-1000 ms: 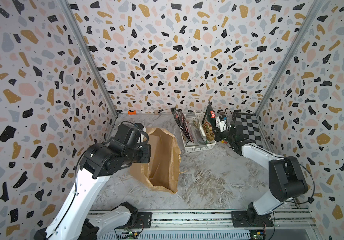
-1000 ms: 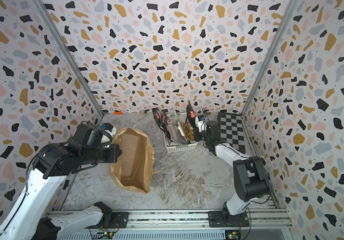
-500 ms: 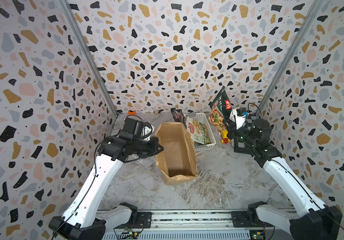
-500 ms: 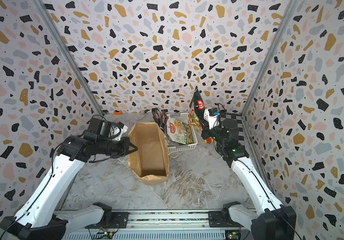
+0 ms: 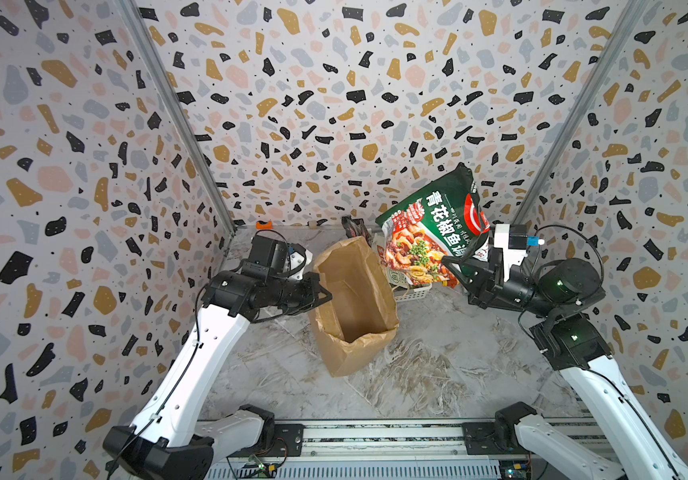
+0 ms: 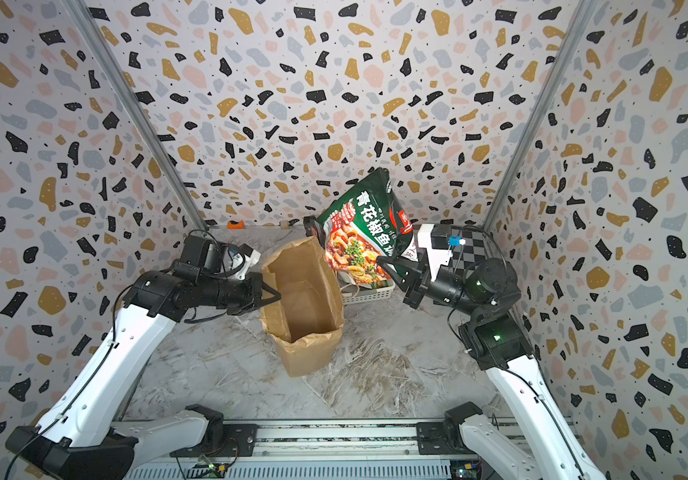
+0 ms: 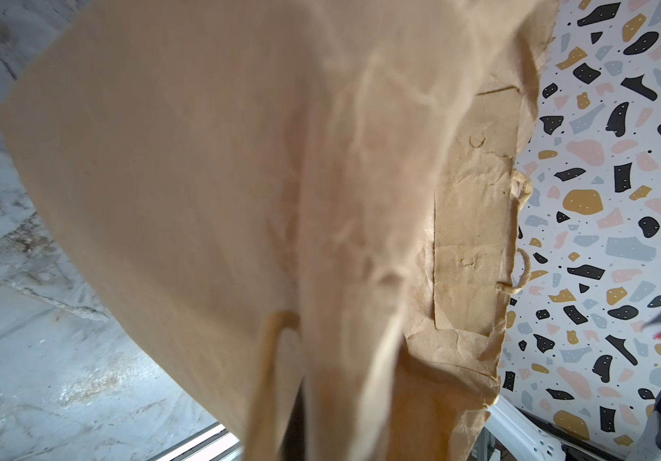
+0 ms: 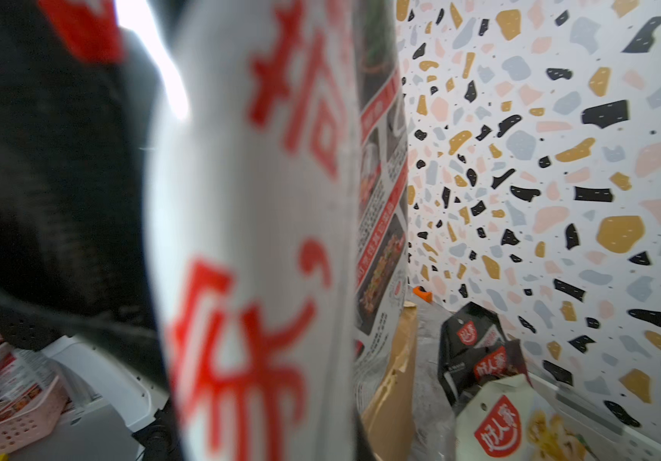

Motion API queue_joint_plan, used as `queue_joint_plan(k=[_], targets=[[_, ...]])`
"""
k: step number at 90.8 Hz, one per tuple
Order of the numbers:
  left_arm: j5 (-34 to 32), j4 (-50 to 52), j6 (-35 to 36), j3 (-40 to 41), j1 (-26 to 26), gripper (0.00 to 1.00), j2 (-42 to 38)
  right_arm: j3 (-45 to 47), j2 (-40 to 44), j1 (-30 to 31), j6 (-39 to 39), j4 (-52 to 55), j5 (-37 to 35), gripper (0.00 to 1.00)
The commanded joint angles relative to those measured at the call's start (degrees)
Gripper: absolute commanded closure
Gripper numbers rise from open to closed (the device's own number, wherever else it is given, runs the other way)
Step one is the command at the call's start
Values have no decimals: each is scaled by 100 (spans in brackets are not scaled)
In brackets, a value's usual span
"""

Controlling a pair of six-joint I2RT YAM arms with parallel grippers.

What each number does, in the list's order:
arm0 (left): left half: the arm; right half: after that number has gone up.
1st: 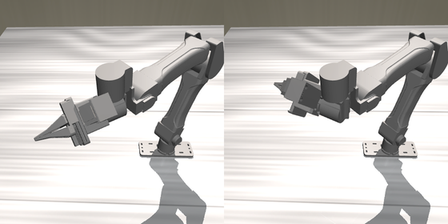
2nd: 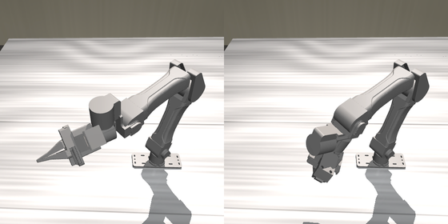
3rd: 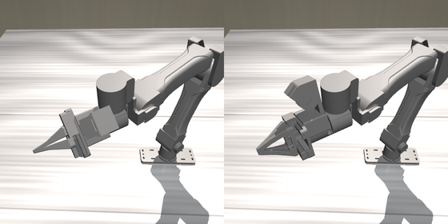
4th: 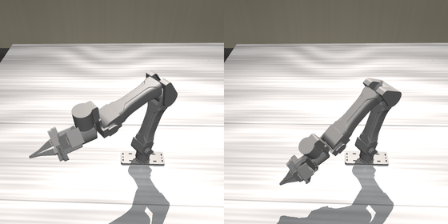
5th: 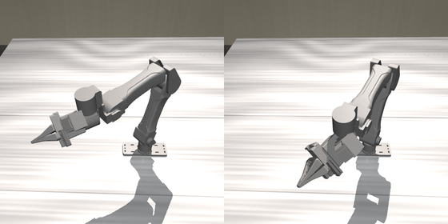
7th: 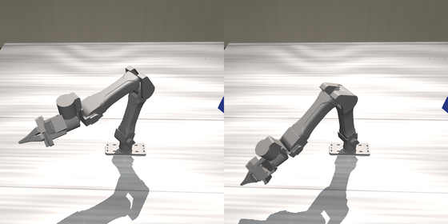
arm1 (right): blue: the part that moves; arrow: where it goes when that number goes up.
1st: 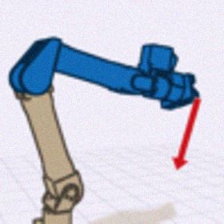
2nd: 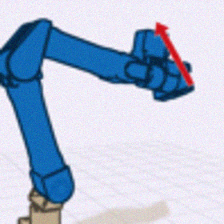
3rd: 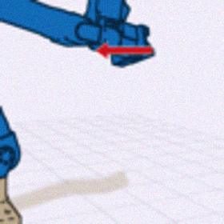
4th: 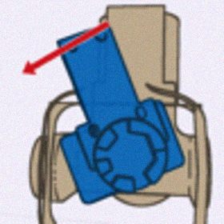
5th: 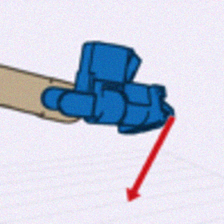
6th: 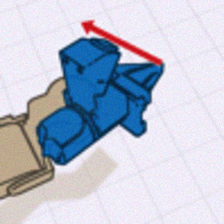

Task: Place the condiment packets inside the bag
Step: Place the condiment packet in the paper bag.

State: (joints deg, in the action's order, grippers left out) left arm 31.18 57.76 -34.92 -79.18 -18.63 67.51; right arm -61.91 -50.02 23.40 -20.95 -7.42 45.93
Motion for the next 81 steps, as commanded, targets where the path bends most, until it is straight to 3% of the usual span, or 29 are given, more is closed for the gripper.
queue_joint_plan(k=[1, 31, 65, 72, 81], targets=[[100, -268, 122, 158, 26, 100, -119, -145, -148, 450, -478, -598, -45, 100], [255, -470, 232, 298, 26, 100, -171, 381, -462, 1662, 80, 0, -629, 100], [200, -337, 950, 307, 26, 100, -329, 250, -551, 1842, 812, 613, -742, 100], [120, -278, 1094, 248, 26, 100, -370, 132, -569, 1844, 1306, 914, -503, 100], [-59, -235, 1277, 168, 26, 100, -456, -87, -615, 1852, 2337, 2074, -76, 100]])
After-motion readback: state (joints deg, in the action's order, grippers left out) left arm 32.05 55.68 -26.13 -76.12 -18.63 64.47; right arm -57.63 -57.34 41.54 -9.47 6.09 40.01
